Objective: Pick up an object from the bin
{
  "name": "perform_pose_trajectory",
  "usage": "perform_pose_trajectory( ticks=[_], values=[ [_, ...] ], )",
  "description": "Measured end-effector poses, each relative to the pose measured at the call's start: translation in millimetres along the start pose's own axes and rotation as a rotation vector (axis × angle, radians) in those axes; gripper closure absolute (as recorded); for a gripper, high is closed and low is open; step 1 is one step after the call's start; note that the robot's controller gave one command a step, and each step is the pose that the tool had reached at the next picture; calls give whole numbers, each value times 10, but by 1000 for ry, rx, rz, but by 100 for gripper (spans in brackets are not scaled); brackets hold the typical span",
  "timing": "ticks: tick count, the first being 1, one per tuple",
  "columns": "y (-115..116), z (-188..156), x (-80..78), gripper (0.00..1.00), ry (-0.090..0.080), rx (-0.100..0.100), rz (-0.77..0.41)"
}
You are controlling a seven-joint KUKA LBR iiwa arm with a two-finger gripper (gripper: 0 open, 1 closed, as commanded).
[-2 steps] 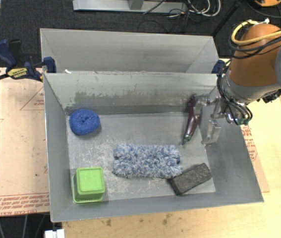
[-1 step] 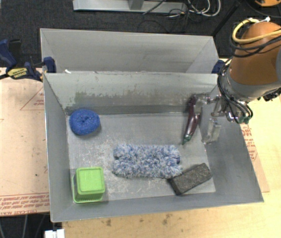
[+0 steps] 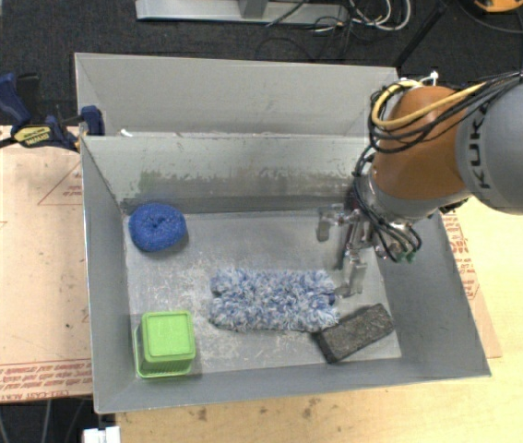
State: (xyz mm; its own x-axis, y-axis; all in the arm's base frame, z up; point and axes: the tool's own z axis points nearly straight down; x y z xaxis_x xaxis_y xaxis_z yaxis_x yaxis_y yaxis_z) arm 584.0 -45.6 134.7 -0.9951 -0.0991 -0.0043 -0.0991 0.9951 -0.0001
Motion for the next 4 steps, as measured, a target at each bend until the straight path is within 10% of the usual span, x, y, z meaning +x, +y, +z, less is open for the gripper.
perform_pose_trajectory(
  ticks=[1, 2, 3, 4],
  values=[
    [514, 99, -1, 0, 4, -4, 5],
    [339, -64, 124, 0, 4, -1, -34],
    [388, 534, 69, 0, 0, -1, 79],
    [414, 674, 143, 100, -6, 1, -39]
  ],
)
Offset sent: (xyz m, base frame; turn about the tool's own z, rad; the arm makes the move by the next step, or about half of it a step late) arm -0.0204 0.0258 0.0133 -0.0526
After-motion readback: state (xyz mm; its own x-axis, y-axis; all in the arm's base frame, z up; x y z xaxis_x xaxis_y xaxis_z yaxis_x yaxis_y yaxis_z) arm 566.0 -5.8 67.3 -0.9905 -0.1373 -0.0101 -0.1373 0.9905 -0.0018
